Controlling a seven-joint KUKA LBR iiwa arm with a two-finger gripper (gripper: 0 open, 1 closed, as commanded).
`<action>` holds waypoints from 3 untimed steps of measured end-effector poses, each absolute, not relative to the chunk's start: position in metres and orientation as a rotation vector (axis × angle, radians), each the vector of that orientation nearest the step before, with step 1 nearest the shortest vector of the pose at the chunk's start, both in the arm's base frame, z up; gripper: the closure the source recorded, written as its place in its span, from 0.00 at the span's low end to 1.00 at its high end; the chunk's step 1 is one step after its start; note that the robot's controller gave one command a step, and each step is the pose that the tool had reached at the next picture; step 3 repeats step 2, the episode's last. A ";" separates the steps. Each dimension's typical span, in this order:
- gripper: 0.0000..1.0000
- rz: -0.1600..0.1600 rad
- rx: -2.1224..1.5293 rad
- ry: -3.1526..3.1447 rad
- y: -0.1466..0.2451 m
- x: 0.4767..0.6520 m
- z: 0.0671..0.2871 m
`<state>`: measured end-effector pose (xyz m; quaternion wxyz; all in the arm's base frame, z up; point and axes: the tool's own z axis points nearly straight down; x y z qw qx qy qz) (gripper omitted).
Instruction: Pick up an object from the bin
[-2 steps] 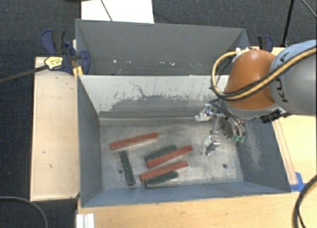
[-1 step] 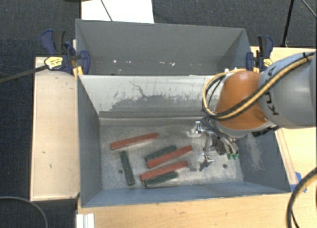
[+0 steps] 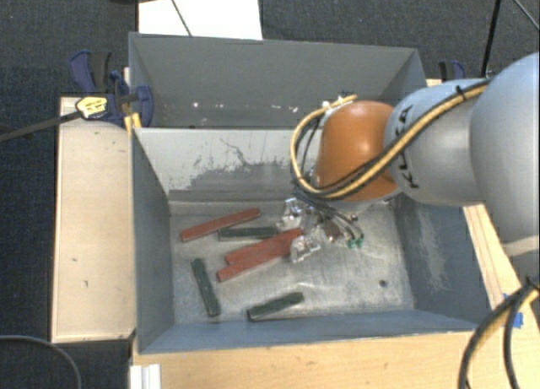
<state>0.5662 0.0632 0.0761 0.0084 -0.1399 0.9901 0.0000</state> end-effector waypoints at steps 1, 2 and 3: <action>1.00 0.000 -0.438 3.094 0.063 0.566 0.076; 1.00 0.001 -0.330 3.122 0.060 0.566 0.212; 1.00 0.001 -0.330 3.122 0.060 0.566 0.212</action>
Offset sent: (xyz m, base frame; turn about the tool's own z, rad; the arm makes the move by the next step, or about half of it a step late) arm -0.0011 -0.0030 0.1350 0.0732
